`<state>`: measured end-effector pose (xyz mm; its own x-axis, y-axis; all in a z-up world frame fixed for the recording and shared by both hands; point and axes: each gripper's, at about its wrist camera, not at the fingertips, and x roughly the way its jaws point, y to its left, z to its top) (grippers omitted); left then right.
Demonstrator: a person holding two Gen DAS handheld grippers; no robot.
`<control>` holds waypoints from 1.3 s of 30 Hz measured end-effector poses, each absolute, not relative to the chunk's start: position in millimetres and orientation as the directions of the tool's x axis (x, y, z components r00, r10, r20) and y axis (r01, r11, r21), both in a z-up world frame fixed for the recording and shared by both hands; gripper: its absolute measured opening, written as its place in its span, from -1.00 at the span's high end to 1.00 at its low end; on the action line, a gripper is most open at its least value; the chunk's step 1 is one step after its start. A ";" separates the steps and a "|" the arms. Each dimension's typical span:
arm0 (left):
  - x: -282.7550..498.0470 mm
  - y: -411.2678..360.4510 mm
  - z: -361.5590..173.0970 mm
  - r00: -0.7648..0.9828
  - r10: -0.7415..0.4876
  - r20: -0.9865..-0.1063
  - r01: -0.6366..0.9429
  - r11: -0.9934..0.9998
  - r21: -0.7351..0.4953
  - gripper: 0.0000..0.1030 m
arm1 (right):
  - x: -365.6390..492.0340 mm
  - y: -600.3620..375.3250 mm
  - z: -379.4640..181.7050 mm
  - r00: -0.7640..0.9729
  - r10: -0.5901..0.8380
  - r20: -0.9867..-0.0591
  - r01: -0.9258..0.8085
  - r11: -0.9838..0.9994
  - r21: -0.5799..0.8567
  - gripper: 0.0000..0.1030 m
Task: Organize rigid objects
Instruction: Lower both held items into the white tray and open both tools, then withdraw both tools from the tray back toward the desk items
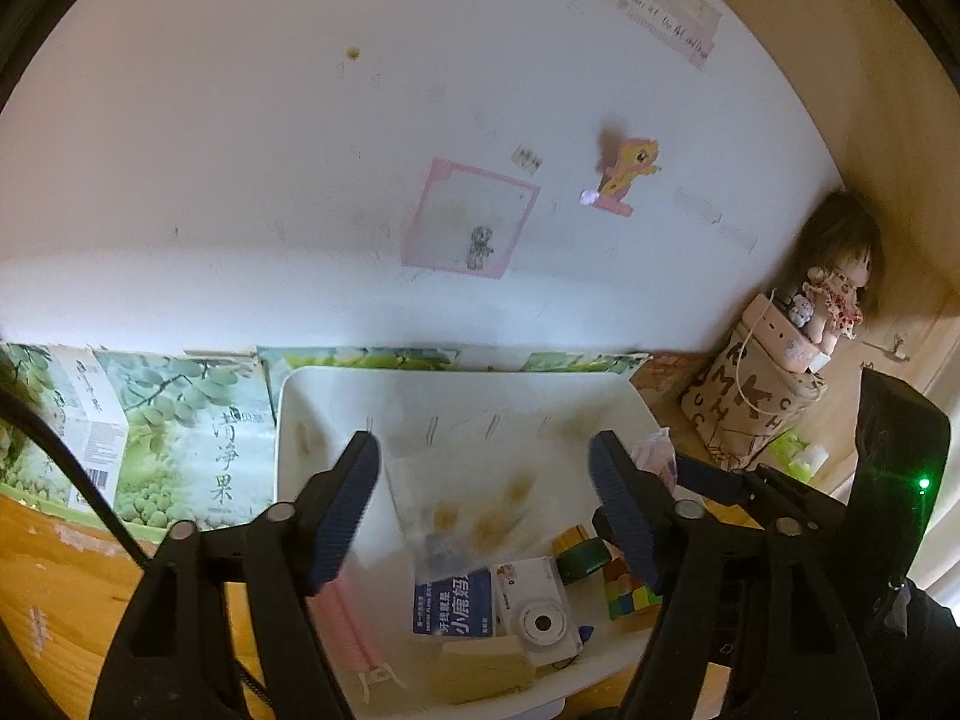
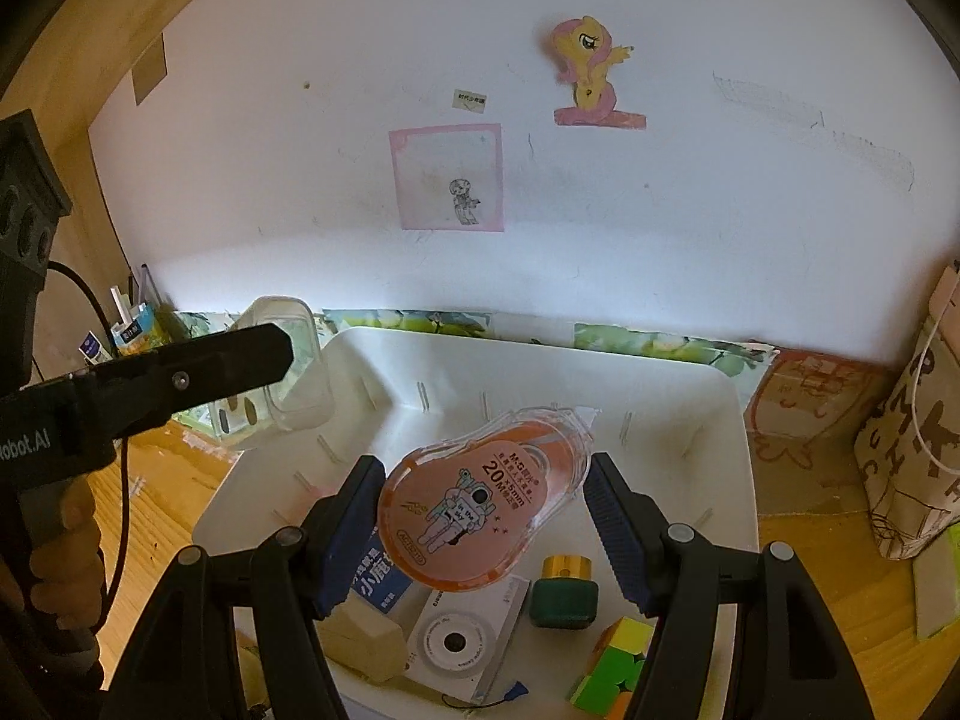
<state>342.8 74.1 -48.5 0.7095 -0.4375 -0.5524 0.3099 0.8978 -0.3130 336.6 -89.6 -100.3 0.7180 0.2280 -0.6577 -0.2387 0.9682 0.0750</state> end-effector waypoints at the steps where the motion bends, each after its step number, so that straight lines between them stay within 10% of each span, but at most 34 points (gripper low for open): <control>1: 341.1 74.9 -46.5 0.717 -0.434 -0.546 0.308 0.899 -0.310 -0.62 | 336.0 -89.8 -99.3 0.717 0.228 -0.659 -0.236 0.969 0.077 -0.35; 39: 176.7 123.3 45.8 0.899 -0.320 -0.298 0.259 0.939 -0.225 -0.71 | 173.3 -90.7 17.5 0.914 0.239 -0.327 -0.244 0.969 0.028 -0.73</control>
<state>176.7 123.3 45.8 0.8993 -0.3199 -0.2983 0.2592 0.9391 -0.2255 173.3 -90.7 17.5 0.9144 0.2391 -0.3268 -0.2436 0.9695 0.0277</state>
